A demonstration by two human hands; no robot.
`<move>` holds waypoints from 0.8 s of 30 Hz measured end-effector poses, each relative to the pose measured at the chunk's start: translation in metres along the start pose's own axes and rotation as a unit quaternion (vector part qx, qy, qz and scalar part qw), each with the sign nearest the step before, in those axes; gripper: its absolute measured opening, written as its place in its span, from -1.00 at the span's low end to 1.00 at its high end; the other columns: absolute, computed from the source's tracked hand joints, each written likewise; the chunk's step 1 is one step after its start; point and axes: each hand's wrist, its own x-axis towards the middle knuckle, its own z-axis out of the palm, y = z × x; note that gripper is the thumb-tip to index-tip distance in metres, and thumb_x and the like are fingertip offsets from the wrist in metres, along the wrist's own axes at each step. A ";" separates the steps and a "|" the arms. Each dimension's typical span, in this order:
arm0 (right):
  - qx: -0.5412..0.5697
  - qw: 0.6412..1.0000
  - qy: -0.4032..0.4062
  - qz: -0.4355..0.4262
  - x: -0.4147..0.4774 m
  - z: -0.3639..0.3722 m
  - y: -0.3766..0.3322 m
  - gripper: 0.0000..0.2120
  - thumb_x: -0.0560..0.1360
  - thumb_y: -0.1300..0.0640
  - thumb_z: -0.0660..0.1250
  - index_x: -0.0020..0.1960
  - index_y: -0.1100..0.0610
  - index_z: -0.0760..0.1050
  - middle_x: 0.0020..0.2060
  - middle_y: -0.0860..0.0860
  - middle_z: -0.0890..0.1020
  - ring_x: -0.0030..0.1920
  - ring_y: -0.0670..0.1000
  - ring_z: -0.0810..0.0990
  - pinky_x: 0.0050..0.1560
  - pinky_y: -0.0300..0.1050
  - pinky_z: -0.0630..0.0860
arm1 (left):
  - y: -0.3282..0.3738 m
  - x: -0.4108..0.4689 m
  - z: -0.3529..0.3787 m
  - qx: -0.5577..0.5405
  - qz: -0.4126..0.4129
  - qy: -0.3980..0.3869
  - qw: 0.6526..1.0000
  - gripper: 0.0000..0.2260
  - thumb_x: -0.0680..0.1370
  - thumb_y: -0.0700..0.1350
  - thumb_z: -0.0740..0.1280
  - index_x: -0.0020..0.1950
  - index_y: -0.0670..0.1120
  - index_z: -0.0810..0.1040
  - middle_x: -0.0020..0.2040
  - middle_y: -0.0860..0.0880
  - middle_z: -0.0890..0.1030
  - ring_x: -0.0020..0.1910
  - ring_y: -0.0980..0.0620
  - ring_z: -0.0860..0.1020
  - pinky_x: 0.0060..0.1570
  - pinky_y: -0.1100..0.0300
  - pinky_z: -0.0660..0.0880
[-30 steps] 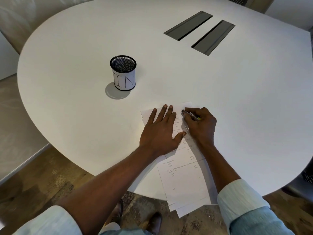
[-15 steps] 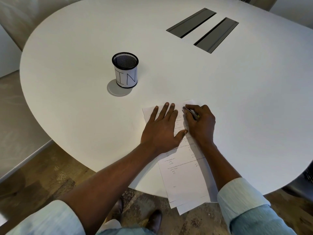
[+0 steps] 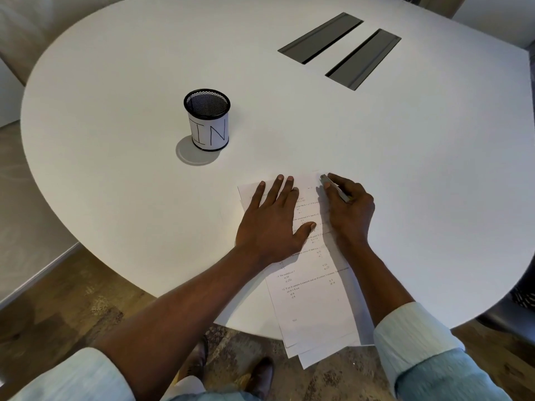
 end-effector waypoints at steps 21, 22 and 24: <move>-0.103 0.988 -0.036 -0.111 0.000 0.008 0.004 -0.79 0.53 0.07 0.56 0.15 0.08 0.75 0.02 0.04 0.70 -0.02 0.02 0.71 0.07 0.10 0.67 | 0.000 0.000 0.001 -0.009 -0.011 0.009 1.000 -0.23 0.65 0.38 0.07 0.73 -0.07 0.24 0.80 -0.05 0.08 0.80 -0.07 -0.04 0.76 -0.15 -0.02; -0.110 0.986 -0.041 -0.119 0.000 0.008 0.003 -0.79 0.54 0.08 0.55 0.16 0.08 0.74 0.02 0.05 0.70 -0.02 0.03 0.70 0.06 0.10 0.67 | 0.000 0.000 0.000 -0.007 -0.011 0.007 1.000 -0.22 0.66 0.38 0.06 0.74 -0.07 0.22 0.80 -0.05 0.06 0.80 -0.07 -0.05 0.75 -0.15 -0.02; -0.120 0.984 -0.044 -0.127 -0.001 0.008 0.003 -0.79 0.54 0.10 0.54 0.16 0.09 0.74 0.02 0.06 0.69 -0.02 0.04 0.70 0.06 0.12 0.66 | -0.001 0.000 0.000 0.003 -0.010 0.002 1.000 -0.21 0.66 0.38 0.02 0.77 -0.06 0.15 0.81 -0.05 0.03 0.80 -0.07 -0.07 0.76 -0.15 -0.04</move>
